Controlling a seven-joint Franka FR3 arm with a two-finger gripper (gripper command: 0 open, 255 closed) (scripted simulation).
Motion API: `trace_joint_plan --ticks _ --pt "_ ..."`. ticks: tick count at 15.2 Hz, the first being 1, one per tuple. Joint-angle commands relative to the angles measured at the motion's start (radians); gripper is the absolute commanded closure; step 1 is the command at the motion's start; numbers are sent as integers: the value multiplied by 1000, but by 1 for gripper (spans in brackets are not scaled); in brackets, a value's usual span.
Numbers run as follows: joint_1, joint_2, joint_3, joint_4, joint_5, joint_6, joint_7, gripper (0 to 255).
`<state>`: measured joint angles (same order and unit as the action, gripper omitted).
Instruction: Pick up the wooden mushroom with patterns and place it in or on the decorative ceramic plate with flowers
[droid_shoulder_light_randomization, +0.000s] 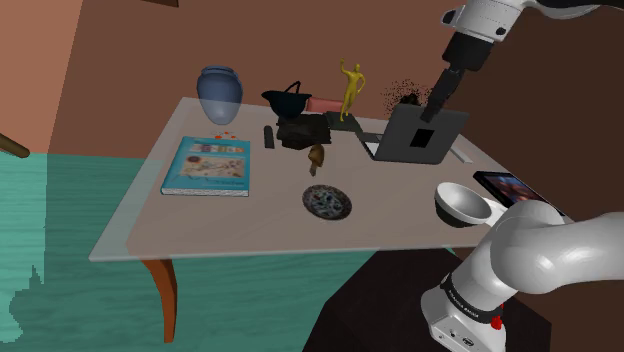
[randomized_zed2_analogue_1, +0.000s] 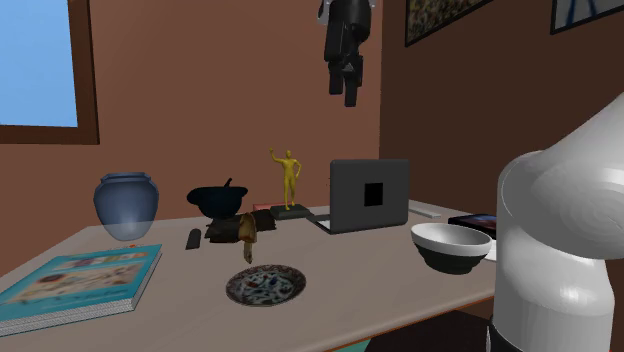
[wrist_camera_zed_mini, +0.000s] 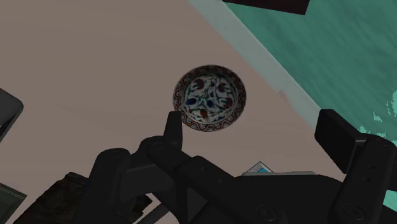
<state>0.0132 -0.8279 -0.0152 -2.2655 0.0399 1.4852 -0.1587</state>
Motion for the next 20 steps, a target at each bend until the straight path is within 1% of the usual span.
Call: trace_joint_plan --ticks 1,6,10,15,20 --pt "0 0 0 0 0 0 0 0" --pt "-6 115 3 -45 -16 166 -4 0" --pt "-11 228 4 -56 -28 293 -5 0" --pt "-19 387 6 -38 -45 440 -3 0" --pt "-27 561 6 15 -64 566 4 0"
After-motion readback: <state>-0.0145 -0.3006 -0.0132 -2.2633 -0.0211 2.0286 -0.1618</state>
